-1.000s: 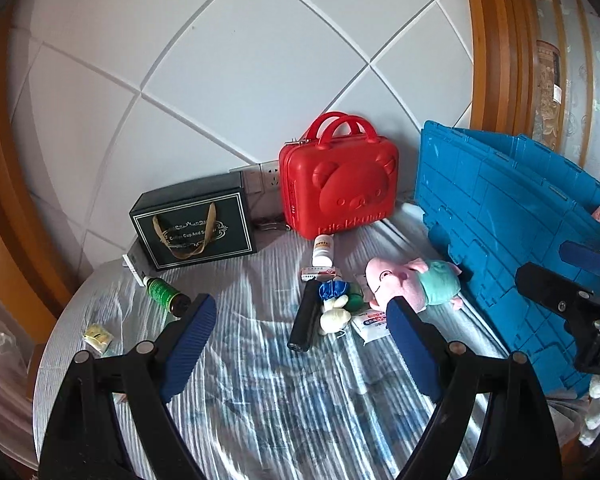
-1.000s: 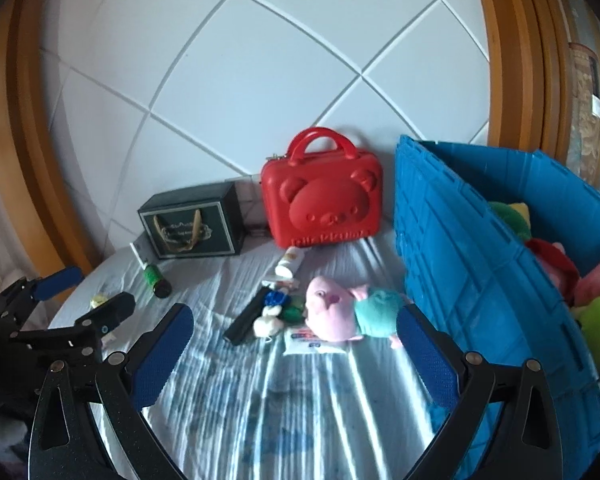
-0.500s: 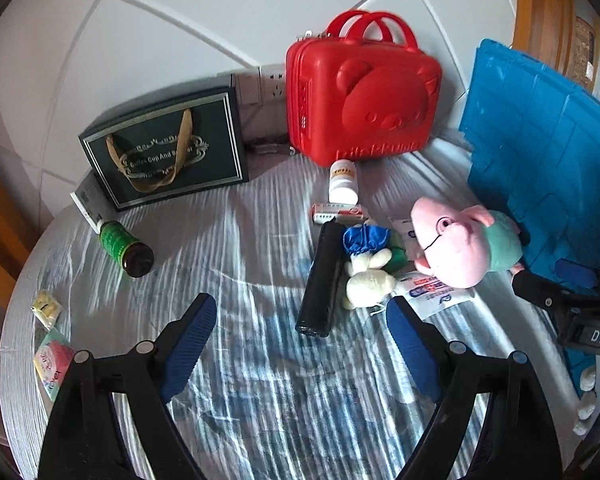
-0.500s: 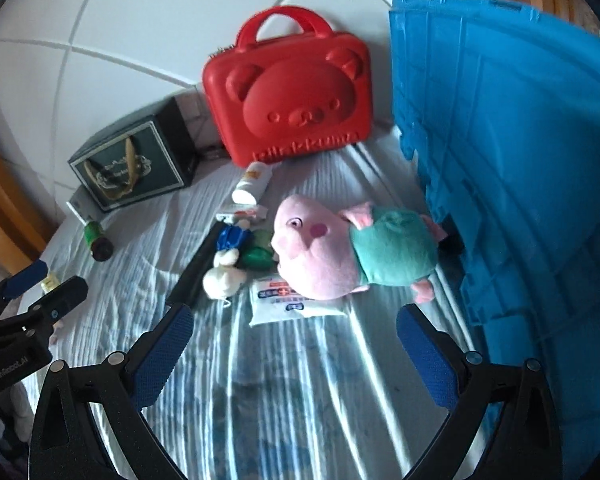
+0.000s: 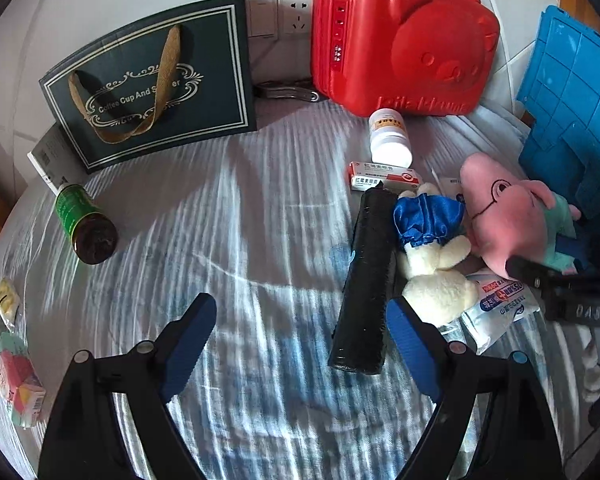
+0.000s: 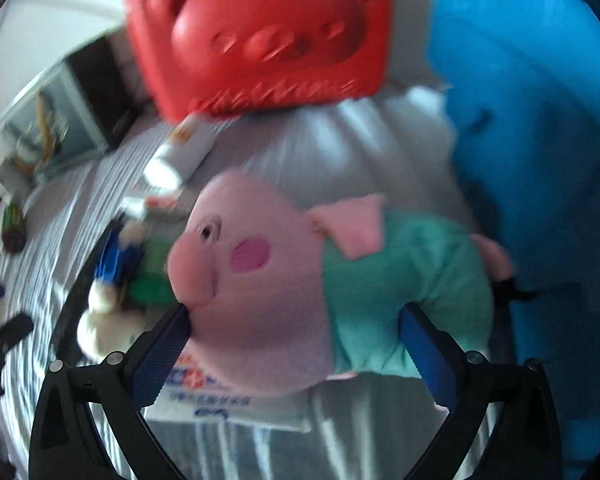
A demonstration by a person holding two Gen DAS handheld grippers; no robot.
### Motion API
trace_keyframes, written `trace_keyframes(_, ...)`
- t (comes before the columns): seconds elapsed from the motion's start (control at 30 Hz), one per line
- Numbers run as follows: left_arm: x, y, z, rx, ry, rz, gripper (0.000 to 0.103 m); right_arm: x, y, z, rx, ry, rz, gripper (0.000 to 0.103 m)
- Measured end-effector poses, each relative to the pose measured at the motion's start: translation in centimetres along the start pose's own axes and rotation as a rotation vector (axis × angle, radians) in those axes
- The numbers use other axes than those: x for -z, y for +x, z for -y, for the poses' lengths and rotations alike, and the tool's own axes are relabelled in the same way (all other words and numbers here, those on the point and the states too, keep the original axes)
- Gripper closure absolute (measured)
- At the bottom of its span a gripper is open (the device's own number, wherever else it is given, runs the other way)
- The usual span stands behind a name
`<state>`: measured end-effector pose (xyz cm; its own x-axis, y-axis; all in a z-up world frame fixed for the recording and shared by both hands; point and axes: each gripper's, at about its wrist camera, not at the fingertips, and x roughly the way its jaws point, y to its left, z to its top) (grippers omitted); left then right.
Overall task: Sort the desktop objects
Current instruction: 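Grasp the pink pig plush in green shirt with both grippers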
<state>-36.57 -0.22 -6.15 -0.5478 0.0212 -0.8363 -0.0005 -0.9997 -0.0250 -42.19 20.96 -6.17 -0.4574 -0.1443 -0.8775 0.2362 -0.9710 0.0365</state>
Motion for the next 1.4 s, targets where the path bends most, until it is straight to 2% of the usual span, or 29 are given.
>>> trace_keyframes(0.07, 0.3, -0.2, -0.9, -0.009, -0.017, -0.001, 0.016, 1.2, -0.2, -2.4, -0.08, -0.042, -0.018, 0.0)
trace_keyframes(0.1, 0.5, -0.5, -1.3, -0.018, -0.024, 0.0, 0.016, 2.0, 0.3, -3.8, -0.26, -0.021, -0.059, 0.003)
trace_keyframes(0.13, 0.8, -0.9, -1.8, -0.029, -0.029, 0.001, 0.016, 2.5, 1.0, -5.0, -0.347, -0.001, -0.09, 0.004)
trace_keyframes(0.2, 1.2, -1.8, -2.6, -0.052, -0.028, 0.009, 0.016, 3.2, 0.2, -8.0, -0.2, -0.083, 0.0, 0.003)
trace_keyframes(0.3, 1.4, -3.2, -3.3, -0.069, -0.003, 0.033, 0.016, 3.4, -1.1, -8.3, -0.202, -0.01, 0.035, 0.004)
trace_keyframes(0.43, 0.9, -3.5, -2.6, -0.026, -0.005, 0.059, 0.016, 4.7, -5.3, -5.1, 0.007, 0.105, 0.18, 0.0)
trace_keyframes(0.5, 0.5, -3.0, -1.3, 0.003, 0.021, 0.061, 0.016, 5.1, -6.4, -2.6, 0.096, 0.186, 0.212, 0.0)
trace_keyframes(0.57, -0.2, -2.4, 0.6, 0.046, 0.064, 0.07, 0.016, 4.8, -6.2, -0.3, 0.129, 0.237, 0.199, 0.0)
trace_keyframes(0.7, -2.7, -0.2, 5.7, 0.162, 0.204, 0.07, 0.016, 4.6, -5.4, 3.4, 0.139, 0.348, 0.175, 0.0)
trace_keyframes(0.77, -3.8, 1.0, 8.7, 0.215, 0.317, 0.074, 0.016, 5.3, -5.6, 4.6, 0.122, 0.381, 0.175, 0.0)
trace_keyframes(0.9, -4.5, 2.9, 13.4, 0.298, 0.569, 0.074, 0.016, 6.7, -5.8, 5.3, 0.057, 0.421, 0.178, 0.0)
trace_keyframes(1.03, -4.7, 4.3, 16.0, 0.38, 0.719, 0.047, 0.016, 6.4, -5.7, 6.3, 0.019, 0.432, 0.186, 0.0)
trace_keyframes(1.17, -5.0, 6.3, 18.0, 0.423, 0.8, -0.012, 0.016, 5.5, -4.0, 7.4, 0.006, 0.451, 0.157, 0.0)
trace_keyframes(1.33, -5.4, 8.1, 19.2, 0.463, 0.828, -0.044, 0.01, 4.8, -2.3, 8.3, 0.004, 0.444, 0.139, 0.0)
trace_keyframes(1.4, -5.2, 8.3, 19.4, 0.467, 0.83, -0.047, 0.01, 4.6, -1.8, 8.2, -0.022, 0.428, 0.126, 0.015)
